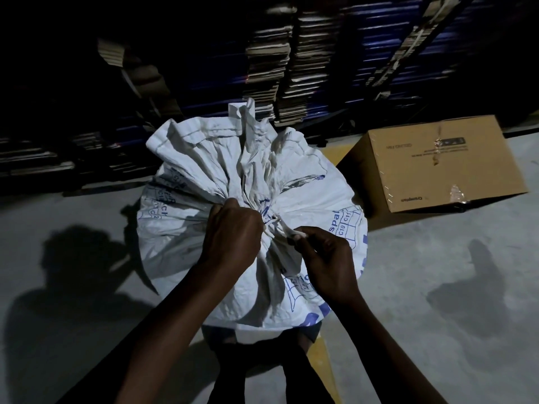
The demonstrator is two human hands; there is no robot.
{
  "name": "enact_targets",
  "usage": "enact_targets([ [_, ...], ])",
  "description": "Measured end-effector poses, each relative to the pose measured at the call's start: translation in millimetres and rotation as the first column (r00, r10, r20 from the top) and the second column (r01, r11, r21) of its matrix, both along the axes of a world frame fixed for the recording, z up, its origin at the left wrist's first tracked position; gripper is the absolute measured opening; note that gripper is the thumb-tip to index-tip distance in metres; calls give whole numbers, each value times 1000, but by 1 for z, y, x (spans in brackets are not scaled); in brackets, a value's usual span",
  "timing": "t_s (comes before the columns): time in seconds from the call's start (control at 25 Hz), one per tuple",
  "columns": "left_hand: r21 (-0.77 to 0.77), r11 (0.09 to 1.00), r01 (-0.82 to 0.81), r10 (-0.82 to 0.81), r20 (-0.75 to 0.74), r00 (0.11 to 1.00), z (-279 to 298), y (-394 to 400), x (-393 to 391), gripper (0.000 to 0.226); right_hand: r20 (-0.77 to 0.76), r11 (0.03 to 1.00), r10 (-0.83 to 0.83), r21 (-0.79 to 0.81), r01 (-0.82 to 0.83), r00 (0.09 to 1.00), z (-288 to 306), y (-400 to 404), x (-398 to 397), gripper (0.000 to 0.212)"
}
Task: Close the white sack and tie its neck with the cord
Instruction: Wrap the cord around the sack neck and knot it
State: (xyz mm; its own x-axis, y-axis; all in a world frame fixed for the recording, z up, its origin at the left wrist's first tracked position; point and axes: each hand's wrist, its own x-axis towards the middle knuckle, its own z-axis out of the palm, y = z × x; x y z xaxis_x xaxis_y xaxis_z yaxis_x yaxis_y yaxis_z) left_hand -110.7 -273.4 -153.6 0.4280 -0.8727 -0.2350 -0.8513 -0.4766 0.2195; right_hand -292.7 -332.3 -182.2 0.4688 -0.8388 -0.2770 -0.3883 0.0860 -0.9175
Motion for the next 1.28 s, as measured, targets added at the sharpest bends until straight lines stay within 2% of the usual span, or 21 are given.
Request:
enact_targets([
  [0.12, 1, 1000, 2, -2, 22, 1000, -7, 0, -6, 14, -19, 999, 14, -42, -14, 1000, 4, 0, -2, 13],
  [0.32, -133, 982, 135, -138, -15, 990, -21, 13, 7, 7, 29, 997, -22, 76, 20, 999, -4, -10, -9, 14],
  [0.4, -172, 973, 155, -163, -33, 986, -23, 14, 9, 6, 10, 998, 12, 63, -12, 1000, -4, -12, -12, 14],
  [0.52, -190, 965, 182, -191, -27, 981, -28, 14, 7, 8, -141, 989, 132, -49, -140, 981, 1, -21, -12, 11],
  [0.64, -165, 974, 157, -157, 14, 988, -31, 10, 4, 7, -420, 917, 263, -170, -360, 868, -3, -26, 9, 15],
  [0.72, -157, 977, 142, -140, 29, 990, -31, 8, 2, 8, -511, 894, 270, -181, -410, 816, -10, -27, 25, 24],
  [0.96, -159, 983, 94, -89, 39, 995, -26, 0, -5, 13, -400, 926, 221, -201, -320, 890, -3, -16, 28, 46],
  [1.12, -168, 983, 68, -65, 22, 998, -31, -5, -11, 15, -354, 869, 258, -322, -376, 899, 2, -5, 28, 24],
  [1.2, -197, 976, 94, -95, 2, 995, -32, -6, -10, 20, -367, 848, 270, -347, -401, 890, -1, -2, 29, 23],
  [1.28, -295, 954, 55, -82, -82, 993, -35, -3, -8, 18, -388, 863, 244, -331, -381, 889, -2, 0, 30, 27],
])
